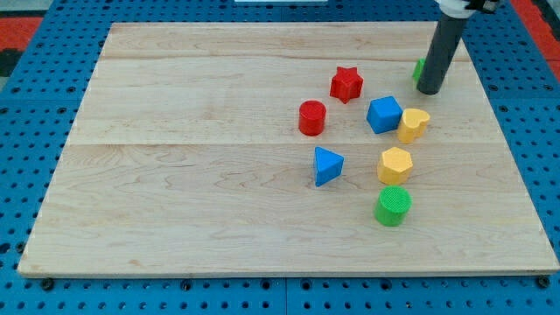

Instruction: Slide red star towards left

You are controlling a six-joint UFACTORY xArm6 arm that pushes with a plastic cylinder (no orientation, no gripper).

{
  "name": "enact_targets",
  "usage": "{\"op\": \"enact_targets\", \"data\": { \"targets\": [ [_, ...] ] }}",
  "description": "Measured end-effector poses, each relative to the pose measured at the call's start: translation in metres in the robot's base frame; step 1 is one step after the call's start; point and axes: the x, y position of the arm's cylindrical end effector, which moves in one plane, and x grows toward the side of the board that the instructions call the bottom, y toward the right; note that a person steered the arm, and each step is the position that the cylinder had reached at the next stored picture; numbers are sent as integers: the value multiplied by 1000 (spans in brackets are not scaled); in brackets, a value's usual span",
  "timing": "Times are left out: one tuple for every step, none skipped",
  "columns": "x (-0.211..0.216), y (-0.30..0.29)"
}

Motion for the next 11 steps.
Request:
{"op": "enact_targets", "data": {
  "targets": [
    [9,-1],
    [36,-1],
    [51,15],
    [68,0],
    [87,-12],
    [89,-25],
    [80,-7],
    [67,-38],
    [93,-51],
    [88,-50],
    [48,-31]
  ]
}}
